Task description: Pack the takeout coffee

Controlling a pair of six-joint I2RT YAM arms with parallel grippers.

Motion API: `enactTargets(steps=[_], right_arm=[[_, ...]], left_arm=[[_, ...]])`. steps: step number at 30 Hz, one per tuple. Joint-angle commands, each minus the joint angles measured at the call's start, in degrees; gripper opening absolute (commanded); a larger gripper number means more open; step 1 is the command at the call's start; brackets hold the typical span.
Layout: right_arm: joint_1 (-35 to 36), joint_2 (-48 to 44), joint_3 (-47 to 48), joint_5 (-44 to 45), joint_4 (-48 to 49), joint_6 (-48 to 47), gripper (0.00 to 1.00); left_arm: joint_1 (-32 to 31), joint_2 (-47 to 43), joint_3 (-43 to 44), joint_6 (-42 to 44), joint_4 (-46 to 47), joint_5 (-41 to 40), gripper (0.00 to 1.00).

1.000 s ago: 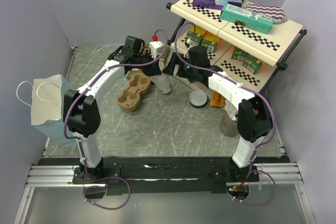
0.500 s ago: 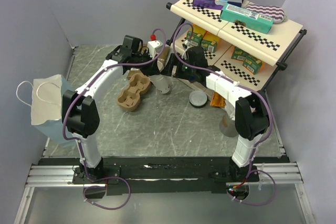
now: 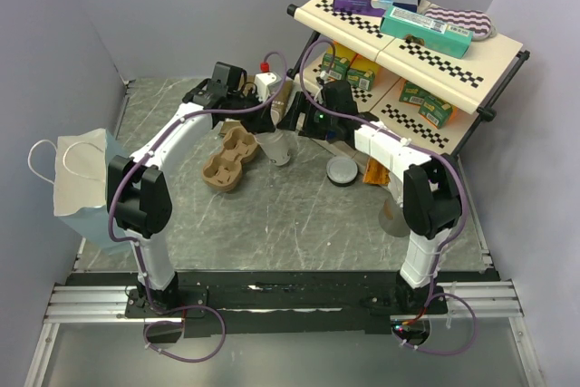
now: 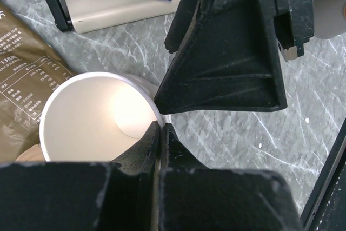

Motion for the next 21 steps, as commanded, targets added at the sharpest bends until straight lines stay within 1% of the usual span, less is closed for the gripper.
enactTargets(steps=[1,9,21], right_arm=[[-1.4,1.7,4.5,3.3,1.5,-0.7,0.90],[-1.3,3.1,3.2,5.1,-2.0,-2.0,0.88],[-1.4,3.8,2.3,7.1,-3.9,-4.0,0.87]], left_arm=[[-0.7,-3.2,3.3,-0.7,2.3,5.5,0.01],[-0.7,-3.8,2.9,-2.1,6.0,4.4,0.01],[-1.2,-5.4,0.7,-3.6,10.0,0.4,0.01]])
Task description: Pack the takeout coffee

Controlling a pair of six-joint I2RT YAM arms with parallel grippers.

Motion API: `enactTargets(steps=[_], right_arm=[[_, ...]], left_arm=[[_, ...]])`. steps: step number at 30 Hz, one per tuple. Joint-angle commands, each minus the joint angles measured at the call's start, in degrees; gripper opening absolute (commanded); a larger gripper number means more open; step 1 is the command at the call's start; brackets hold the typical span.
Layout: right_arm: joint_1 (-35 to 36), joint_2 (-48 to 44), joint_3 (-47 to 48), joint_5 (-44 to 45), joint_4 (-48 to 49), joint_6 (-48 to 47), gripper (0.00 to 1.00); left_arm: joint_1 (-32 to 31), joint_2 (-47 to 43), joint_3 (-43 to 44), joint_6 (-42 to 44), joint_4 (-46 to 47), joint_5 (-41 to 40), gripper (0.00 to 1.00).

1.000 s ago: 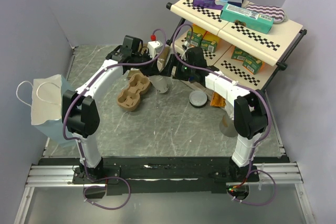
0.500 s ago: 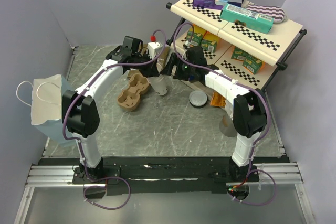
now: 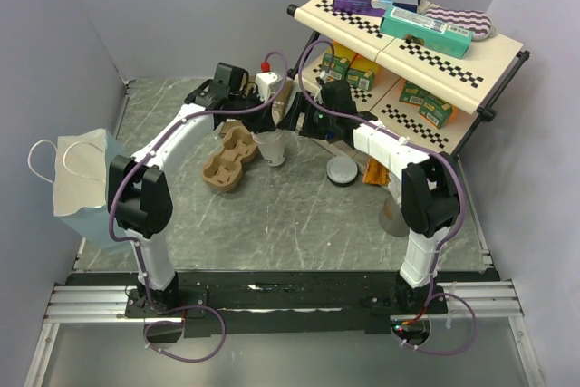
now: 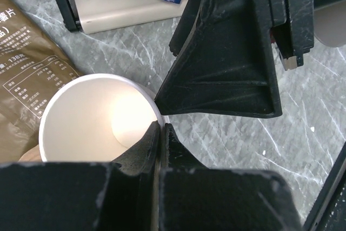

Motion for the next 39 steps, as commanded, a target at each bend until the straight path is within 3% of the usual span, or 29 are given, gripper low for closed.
enactTargets(steps=[1,15,27,39], right_arm=[[-1.3,2.5,1.1,6.1,-2.7,-3.9,0.87],[-1.3,1.5,-0.6,7.2,-2.1,-5.6,0.87],[-3.8,-4.2,-3.7,-10.6,8.8,1.0,0.91],[-3.9,-4.3,-6.9,-17.8,16.4,6.1,0.93]], left_arm=[[-0.8,-5.6,1.0,-1.8,8.3,2.4,0.01],[-1.3,-7.4,0.0,-2.1,9.8,0.8,0.01],[-1.4,-8.7,-5.4,-0.2,12.5,-0.2,0.01],[-1.4,-8.0,-5.6,-0.2,11.6,0.8,0.01]])
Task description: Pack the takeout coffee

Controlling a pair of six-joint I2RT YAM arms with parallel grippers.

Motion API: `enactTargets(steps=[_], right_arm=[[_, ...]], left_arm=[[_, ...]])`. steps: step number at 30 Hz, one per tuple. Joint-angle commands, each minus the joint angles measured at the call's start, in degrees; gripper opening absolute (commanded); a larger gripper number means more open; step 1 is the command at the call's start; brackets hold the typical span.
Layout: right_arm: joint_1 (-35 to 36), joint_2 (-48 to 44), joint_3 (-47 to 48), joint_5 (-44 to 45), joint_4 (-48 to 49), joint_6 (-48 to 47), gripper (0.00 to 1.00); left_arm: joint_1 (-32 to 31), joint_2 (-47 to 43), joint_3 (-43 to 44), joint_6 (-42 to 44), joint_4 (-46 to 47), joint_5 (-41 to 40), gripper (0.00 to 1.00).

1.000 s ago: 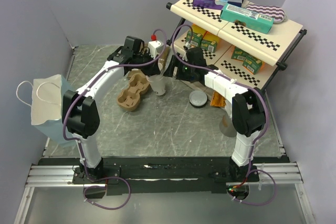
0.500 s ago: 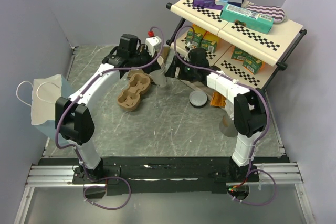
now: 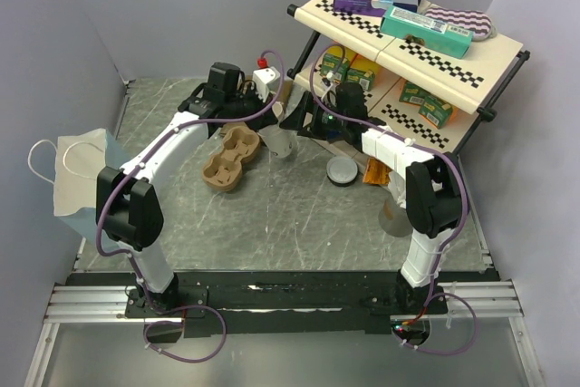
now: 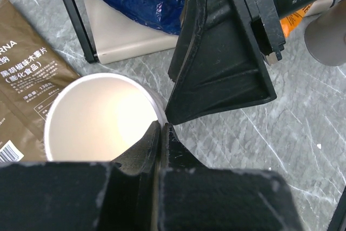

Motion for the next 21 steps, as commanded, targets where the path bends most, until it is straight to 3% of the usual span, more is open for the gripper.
enactTargets(steps=[1,21], right_arm=[[-0.3,-3.0,-0.8,-4.4,5.4,3.5,0.93],[-1.7,-3.0,0.1,-5.3,5.3,5.2,0.94]], left_arm=[[-0.4,-1.6,0.3,0.3,2.4,2.4,0.01],[-0.6,0.6,2.1,-0.3,1.2,3.5,0.01]])
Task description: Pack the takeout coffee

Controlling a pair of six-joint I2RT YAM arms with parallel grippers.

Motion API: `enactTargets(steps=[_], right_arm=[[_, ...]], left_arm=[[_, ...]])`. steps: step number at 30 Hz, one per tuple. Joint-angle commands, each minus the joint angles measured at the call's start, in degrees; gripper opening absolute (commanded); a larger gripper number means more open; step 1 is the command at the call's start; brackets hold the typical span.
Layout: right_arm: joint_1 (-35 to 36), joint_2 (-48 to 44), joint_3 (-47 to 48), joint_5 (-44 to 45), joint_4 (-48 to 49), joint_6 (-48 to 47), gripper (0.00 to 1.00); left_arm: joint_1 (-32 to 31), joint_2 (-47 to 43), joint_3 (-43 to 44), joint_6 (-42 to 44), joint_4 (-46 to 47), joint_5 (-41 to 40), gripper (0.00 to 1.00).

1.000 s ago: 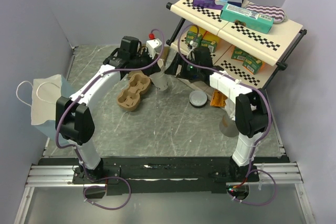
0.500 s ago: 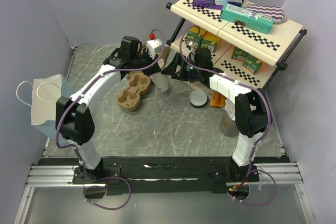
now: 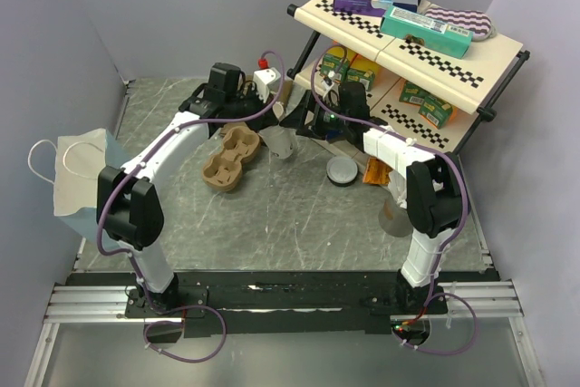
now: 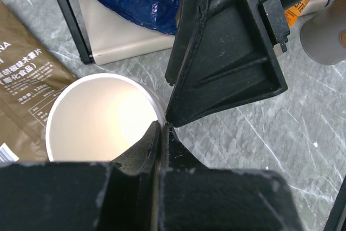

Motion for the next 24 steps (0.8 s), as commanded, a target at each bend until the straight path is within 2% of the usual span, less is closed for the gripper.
enactTargets(steps=[1,8,24], right_arm=[[-0.8,-2.9,0.5,-0.8,2.4,1.7,0.94],[-0.7,-2.2,0.8,-0.3,2.6,1.7,0.94],[-0.2,2.3,2.0,11.4,-11.6,-1.4,0.90]], left_arm=[[-0.5,0.5,2.5,-0.2,1.2,2.6,0.01],[-0.5,0.6,3.1,0.5,0.2,3.1,0.01],[-0.7,0.2,4.2,-4.6,3.5,8.3,0.01]])
